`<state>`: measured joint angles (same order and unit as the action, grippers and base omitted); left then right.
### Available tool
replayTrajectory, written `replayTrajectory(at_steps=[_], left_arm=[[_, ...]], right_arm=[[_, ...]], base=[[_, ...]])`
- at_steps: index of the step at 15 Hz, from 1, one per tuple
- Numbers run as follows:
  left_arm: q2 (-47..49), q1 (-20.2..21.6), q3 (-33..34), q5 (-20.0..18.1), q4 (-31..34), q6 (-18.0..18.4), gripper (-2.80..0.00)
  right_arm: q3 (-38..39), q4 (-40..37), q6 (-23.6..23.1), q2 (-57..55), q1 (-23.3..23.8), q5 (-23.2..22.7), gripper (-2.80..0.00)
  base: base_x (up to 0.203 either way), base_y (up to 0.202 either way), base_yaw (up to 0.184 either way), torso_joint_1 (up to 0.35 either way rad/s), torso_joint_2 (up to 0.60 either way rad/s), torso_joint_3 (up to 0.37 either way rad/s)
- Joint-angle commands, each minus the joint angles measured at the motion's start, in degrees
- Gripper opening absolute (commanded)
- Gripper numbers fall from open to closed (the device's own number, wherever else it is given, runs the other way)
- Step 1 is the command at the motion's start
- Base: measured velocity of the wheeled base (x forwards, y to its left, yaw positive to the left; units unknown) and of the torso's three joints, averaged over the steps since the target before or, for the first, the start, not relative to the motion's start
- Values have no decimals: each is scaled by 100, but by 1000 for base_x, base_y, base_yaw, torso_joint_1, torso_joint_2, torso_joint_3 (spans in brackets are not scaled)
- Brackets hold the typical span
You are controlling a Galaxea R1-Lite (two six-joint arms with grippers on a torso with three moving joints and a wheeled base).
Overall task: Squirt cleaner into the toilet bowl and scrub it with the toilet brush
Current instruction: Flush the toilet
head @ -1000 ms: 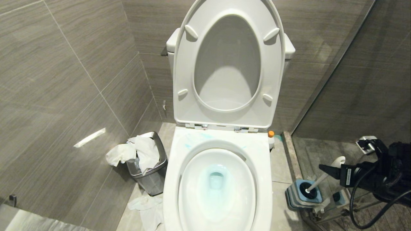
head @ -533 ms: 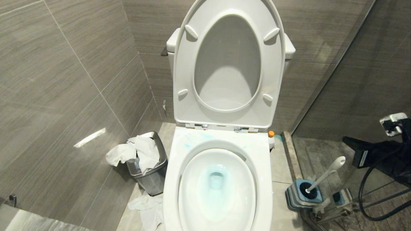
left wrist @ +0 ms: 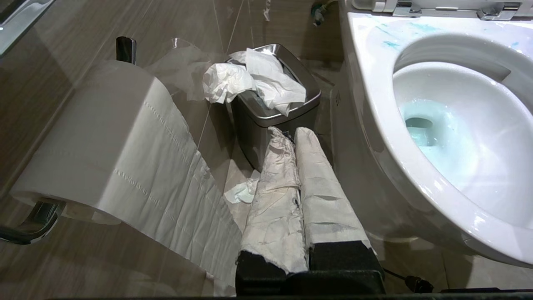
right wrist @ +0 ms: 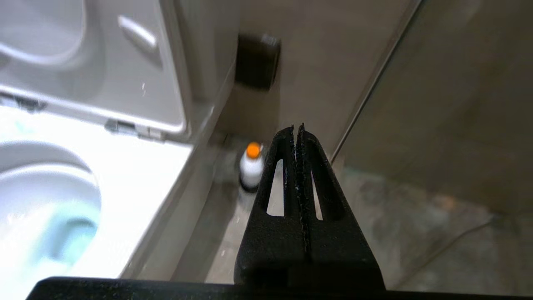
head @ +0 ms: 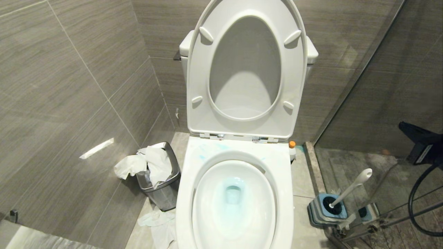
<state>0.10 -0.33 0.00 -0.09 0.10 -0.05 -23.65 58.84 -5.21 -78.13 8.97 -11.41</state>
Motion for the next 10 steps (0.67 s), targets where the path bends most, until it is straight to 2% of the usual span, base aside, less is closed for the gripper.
replayTrajectory(at_steps=[1,3,5,6,10], left_arm=[[8,-2,7,1,-1,-4,-280],[8,-2,9,1,-1,-4,-280],[8,-2,8,1,-1,3,-280],[8,-2,6,1,-1,-4,-280],[8,-2,1,1,-1,-4,-280]], right_arm=[[-133,3,-14,663,-1,11,-280],[-283,-162,-18,1159,-1,14,-280],[-698,-808,-45,1793,-1,14,-280],[-1029,-1325,-54,2089,-3,11,-280],[-2349,-4197,-61,3358,-9,-8,-280]], base=[[0,0,0,0,0,0],[0,0,0,0,0,0],[0,0,0,0,0,0],[0,0,0,0,0,0],[0,0,0,0,0,0]])
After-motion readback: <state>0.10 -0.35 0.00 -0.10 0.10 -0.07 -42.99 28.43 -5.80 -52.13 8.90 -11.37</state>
